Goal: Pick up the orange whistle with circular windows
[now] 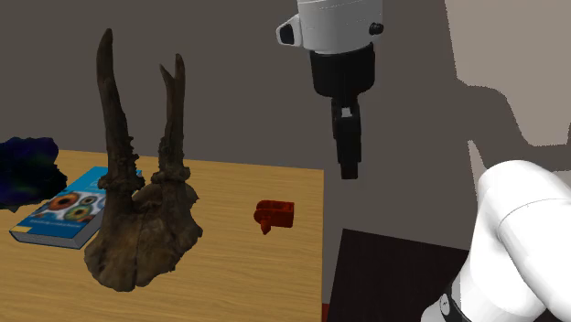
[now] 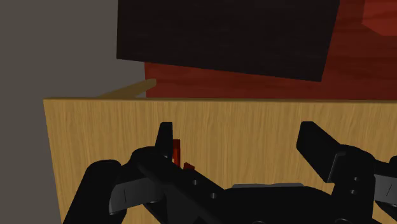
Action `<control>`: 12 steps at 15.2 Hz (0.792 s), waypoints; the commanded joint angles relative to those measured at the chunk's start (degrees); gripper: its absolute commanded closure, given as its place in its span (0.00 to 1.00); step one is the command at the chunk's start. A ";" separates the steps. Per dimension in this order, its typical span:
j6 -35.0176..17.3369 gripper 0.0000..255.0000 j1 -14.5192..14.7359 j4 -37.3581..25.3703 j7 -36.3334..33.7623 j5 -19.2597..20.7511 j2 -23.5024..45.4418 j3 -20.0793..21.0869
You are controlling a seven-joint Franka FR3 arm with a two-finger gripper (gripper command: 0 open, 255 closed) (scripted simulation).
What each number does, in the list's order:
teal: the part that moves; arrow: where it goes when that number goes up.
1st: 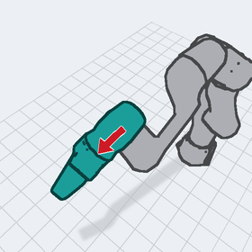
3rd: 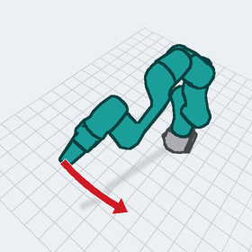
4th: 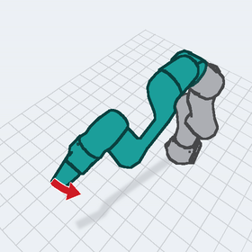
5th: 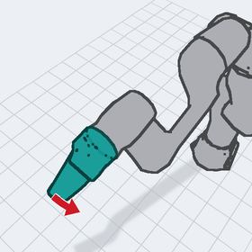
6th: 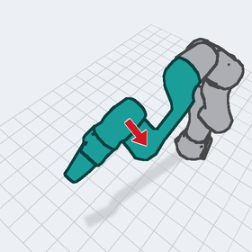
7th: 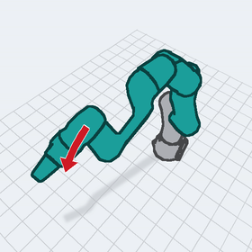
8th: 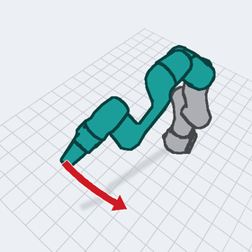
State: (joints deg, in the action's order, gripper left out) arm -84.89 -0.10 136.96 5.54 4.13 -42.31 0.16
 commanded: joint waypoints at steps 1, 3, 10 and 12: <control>0.00 0.00 0.00 0.00 0.00 0.00 0.00 0.00; -4.94 0.00 -0.60 2.38 -0.98 -0.13 1.39 -0.55; -22.70 0.00 -2.61 8.12 -4.01 -0.62 9.31 -2.53; -27.82 0.00 -3.13 8.97 -4.73 -0.86 12.41 -3.11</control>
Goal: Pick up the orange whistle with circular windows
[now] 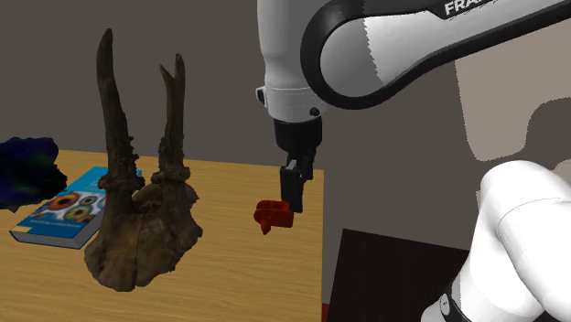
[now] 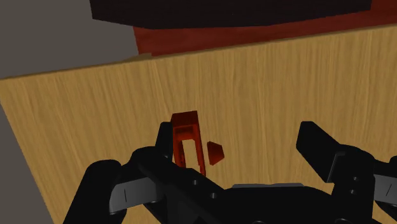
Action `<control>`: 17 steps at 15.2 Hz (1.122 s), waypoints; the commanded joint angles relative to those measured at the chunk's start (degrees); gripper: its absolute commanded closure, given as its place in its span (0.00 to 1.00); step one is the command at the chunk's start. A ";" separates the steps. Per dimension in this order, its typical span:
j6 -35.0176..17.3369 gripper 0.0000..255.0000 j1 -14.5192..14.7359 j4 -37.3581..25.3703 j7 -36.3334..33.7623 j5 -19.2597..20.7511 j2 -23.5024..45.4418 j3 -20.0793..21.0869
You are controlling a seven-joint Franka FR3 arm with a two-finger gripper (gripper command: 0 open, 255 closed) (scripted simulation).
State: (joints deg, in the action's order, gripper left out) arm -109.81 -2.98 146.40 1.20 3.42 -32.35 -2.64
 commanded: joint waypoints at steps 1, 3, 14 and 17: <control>-5.45 0.00 -0.47 -0.19 -0.72 -0.29 4.12 -0.61; -10.50 0.00 -0.89 0.10 -1.31 -0.66 7.71 -1.23; -25.58 0.00 -1.35 2.50 -1.81 -1.85 18.41 -2.53; -25.57 1.00 -1.34 2.54 -1.85 -1.85 18.35 -2.50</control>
